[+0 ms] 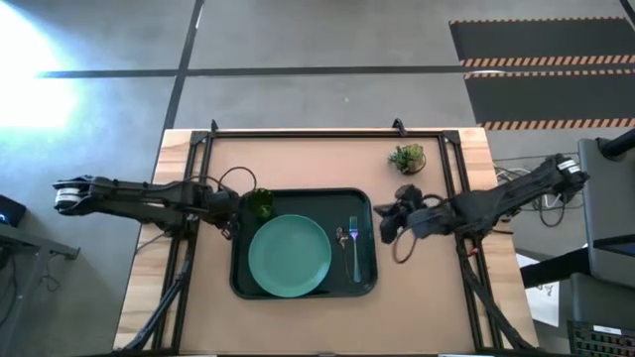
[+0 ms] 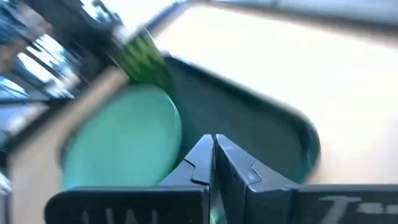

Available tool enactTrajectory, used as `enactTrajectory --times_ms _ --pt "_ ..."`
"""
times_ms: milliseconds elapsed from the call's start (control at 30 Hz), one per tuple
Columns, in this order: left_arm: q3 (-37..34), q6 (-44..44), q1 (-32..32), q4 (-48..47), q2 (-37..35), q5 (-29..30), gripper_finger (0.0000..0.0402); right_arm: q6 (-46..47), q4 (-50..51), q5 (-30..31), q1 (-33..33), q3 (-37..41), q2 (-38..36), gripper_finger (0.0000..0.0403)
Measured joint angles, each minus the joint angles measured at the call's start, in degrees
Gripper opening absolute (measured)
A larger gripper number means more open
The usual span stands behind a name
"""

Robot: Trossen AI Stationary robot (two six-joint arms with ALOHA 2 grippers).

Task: Pick and place plate/cup/fork/spoon on tray
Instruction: Move the black tray to the center of the table

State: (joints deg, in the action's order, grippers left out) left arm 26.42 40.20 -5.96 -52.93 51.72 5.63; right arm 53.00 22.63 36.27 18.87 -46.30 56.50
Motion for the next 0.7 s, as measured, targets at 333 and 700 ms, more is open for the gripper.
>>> enactTrajectory --times_ms 333,700 --pt "-0.22 -0.10 -0.06 8.70 7.30 -1.46 0.0000 -22.72 -6.47 1.10 0.00 -8.20 -4.89 0.0009" --pt "0.02 -0.13 -0.04 16.72 12.38 -4.08 0.0000 -22.94 -3.40 -0.34 0.00 -9.69 -2.26 0.0009"
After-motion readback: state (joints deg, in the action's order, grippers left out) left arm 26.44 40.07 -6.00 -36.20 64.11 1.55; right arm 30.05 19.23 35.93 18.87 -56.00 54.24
